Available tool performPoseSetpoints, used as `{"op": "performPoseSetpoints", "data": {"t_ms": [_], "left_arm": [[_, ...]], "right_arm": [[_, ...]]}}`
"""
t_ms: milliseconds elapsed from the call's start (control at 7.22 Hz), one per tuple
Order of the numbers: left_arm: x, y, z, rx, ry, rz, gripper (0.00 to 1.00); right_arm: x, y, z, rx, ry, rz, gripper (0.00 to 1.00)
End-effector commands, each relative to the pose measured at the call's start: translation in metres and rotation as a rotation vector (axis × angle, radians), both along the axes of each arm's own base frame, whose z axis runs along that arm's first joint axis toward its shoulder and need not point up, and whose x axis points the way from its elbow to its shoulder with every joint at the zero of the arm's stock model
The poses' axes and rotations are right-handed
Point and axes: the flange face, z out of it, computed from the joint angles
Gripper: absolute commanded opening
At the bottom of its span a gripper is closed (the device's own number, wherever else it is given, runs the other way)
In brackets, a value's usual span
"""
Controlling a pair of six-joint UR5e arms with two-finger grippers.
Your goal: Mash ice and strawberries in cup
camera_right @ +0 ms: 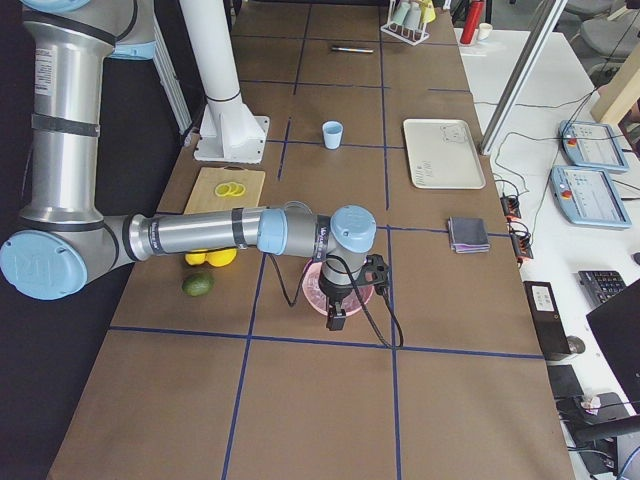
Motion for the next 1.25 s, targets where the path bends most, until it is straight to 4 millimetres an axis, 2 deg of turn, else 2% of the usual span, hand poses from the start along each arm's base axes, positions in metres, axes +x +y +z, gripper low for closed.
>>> {"op": "performPoseSetpoints", "data": {"t_ms": [0,1108], "left_arm": [[-0.0009,0.0020,-0.0063,0.002,-0.001,-0.003,1.00],[-0.0023,0.0071,-0.0009,-0.004,-0.008,0.003,1.00]], "right_arm": [[0.0000,-0.0006,-0.0004,0.002,0.001,0.000,1.00],[-0.0023,-0.0007,-0.0016,-0.024,-0.034,0.044,1.00]]}}
